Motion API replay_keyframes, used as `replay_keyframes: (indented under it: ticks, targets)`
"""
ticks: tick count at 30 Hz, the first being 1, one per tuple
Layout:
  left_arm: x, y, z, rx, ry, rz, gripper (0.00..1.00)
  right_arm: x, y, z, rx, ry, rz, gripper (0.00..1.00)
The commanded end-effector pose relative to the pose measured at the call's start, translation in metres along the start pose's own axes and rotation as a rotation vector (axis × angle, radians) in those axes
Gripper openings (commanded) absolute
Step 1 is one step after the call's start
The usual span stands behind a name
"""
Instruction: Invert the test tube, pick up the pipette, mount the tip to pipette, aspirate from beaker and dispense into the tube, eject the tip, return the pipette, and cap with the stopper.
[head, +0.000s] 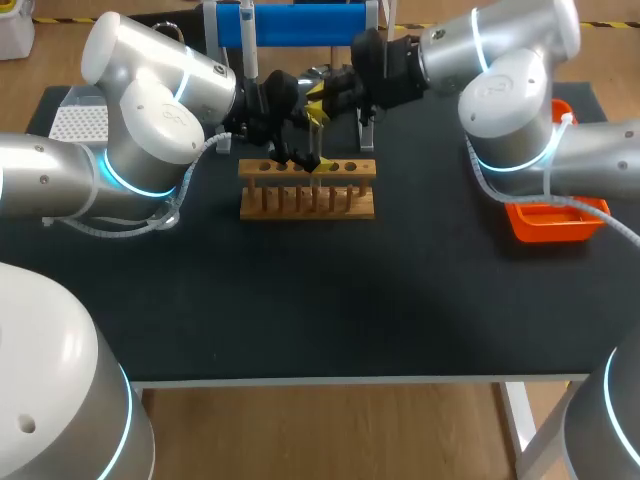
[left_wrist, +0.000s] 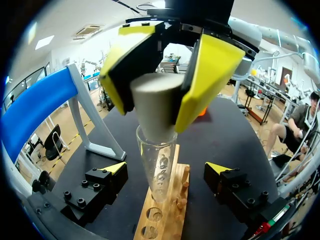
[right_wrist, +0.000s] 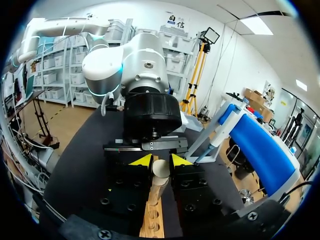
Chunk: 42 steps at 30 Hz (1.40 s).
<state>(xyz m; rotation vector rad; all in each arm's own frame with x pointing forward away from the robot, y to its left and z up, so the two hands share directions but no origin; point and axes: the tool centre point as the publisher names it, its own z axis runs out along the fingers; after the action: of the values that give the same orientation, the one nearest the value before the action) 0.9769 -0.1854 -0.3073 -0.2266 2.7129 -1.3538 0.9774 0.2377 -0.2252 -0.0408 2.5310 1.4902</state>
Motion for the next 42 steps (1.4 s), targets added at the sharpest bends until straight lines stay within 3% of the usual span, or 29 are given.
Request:
replay_keyframes:
  ticks: [1, 26, 28, 30, 32, 33, 42]
  targets:
    - [0.0, 0.0, 0.0, 0.0, 0.001, 0.0, 1.0, 0.0, 0.0, 0.002, 0.004, 0.002, -0.001, 0.0]
    - [0.0, 0.0, 0.0, 0.0, 0.001, 0.0, 1.0, 0.006, -0.014, 0.005, 0.022, 0.008, 0.018, 0.0]
    - [0.0, 0.0, 0.0, 0.0, 0.001, 0.0, 1.0, 0.006, -0.015, 0.005, 0.024, 0.008, 0.021, 0.29]
    - [0.0, 0.0, 0.0, 0.0, 0.001, 0.0, 1.0, 0.006, -0.015, 0.005, 0.024, 0.007, 0.023, 0.48]
    - [0.0, 0.0, 0.0, 0.0, 0.001, 0.0, 1.0, 0.006, -0.015, 0.004, 0.017, 0.006, 0.028, 0.91]
    - [0.0, 0.0, 0.0, 0.0, 0.001, 0.0, 1.0, 0.006, -0.015, 0.003, 0.016, 0.005, 0.029, 1.0]
    - [0.0, 0.0, 0.0, 0.0, 0.001, 0.0, 1.0, 0.003, -0.018, -0.012, -0.049, -0.002, 0.044, 1.0]
